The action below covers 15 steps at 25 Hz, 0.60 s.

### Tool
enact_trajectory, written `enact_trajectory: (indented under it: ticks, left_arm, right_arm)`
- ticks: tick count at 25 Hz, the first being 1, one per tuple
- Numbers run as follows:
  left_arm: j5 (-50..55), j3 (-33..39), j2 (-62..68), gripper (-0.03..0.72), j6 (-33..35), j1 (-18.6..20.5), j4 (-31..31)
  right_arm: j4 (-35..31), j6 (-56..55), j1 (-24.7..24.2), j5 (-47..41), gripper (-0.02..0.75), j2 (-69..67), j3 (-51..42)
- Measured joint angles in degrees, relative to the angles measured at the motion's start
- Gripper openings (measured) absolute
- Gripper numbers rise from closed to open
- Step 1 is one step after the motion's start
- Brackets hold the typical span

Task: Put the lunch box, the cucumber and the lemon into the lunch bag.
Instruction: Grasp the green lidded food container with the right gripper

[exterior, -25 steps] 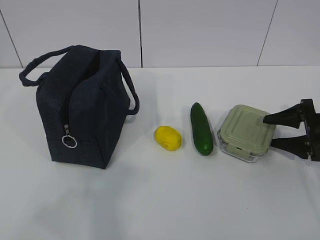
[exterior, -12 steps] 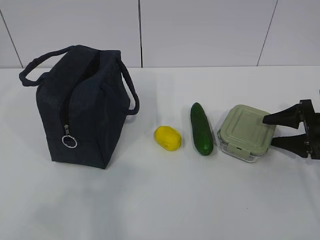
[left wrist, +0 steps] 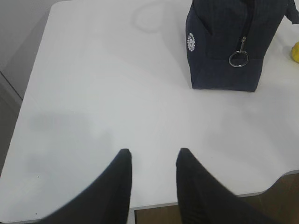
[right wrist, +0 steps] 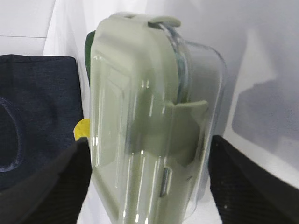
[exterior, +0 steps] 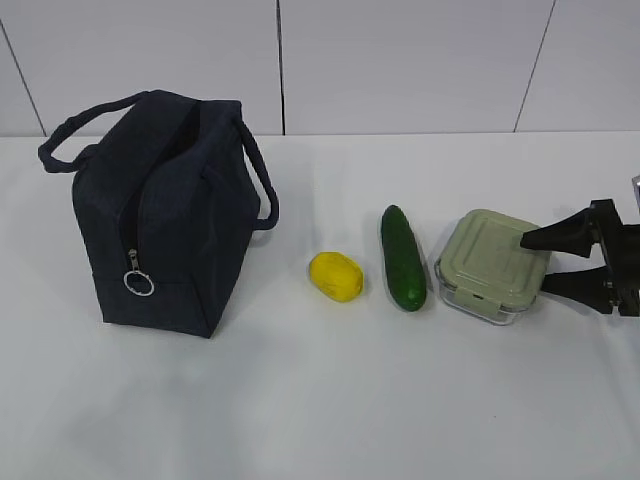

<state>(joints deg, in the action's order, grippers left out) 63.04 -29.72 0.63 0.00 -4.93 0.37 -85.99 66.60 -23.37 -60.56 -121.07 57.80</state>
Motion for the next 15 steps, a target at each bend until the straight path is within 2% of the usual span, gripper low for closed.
enact_trajectory:
  ticks: [15]
  left_arm:
    - [0.0,0.0,0.0,0.236,0.0,0.0,0.0]
  right_arm:
    - [-1.59,-0.3,0.0,-2.96,0.588,-2.06,0.13]
